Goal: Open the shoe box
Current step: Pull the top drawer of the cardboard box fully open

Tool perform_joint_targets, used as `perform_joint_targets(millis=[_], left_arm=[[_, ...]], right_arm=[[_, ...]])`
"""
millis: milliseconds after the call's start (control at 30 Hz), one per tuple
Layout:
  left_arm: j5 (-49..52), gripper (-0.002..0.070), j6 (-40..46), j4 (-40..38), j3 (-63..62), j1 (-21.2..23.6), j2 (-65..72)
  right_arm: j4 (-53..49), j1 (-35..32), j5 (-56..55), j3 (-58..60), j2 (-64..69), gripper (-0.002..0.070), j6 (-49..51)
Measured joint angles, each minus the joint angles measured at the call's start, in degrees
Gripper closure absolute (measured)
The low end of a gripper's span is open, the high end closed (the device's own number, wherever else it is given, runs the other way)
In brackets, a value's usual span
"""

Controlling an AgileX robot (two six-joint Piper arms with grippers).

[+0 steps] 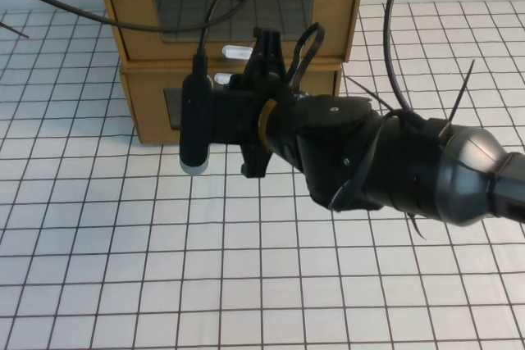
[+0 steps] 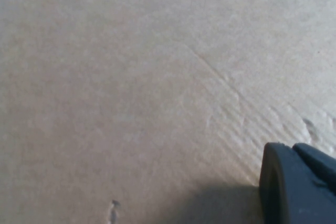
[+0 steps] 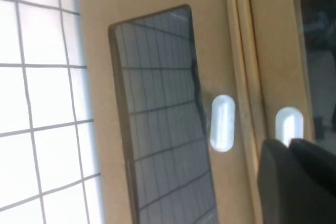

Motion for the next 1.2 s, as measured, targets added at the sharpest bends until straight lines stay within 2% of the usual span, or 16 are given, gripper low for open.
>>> perform_joint_targets(millis=[100,233,300,733,1200], left_arm=[[0.0,0.0677,0.0,0.0,0.0,0.0,0.0],[0.0,0.0677,0.0,-0.1,0.0,0.0,0.0],[0.1,0.0677,0.0,-0.1,0.0,0.0,0.0],[0.1,0.0677,0.0,-0.2,0.0,0.0,0.0],[0.1,0.0677,0.2,-0.2,0.0,0.0,0.0]], right_arm=[[-0.2,-1.4,-0.1,-0.7,1.2,0.0605,3.2],[-1.3,-3.0,-0.1,-3.9,3.6,0.0434,6.6],[-1.8,-3.5,-0.1,-5.5,4.8,0.0399,7.1],[-4.4,-6.2,-0.8,-12.2,11.8,0.0409,7.5],[-4.6,-6.4,-1.1,-13.9,12.7,0.0437,7.5]])
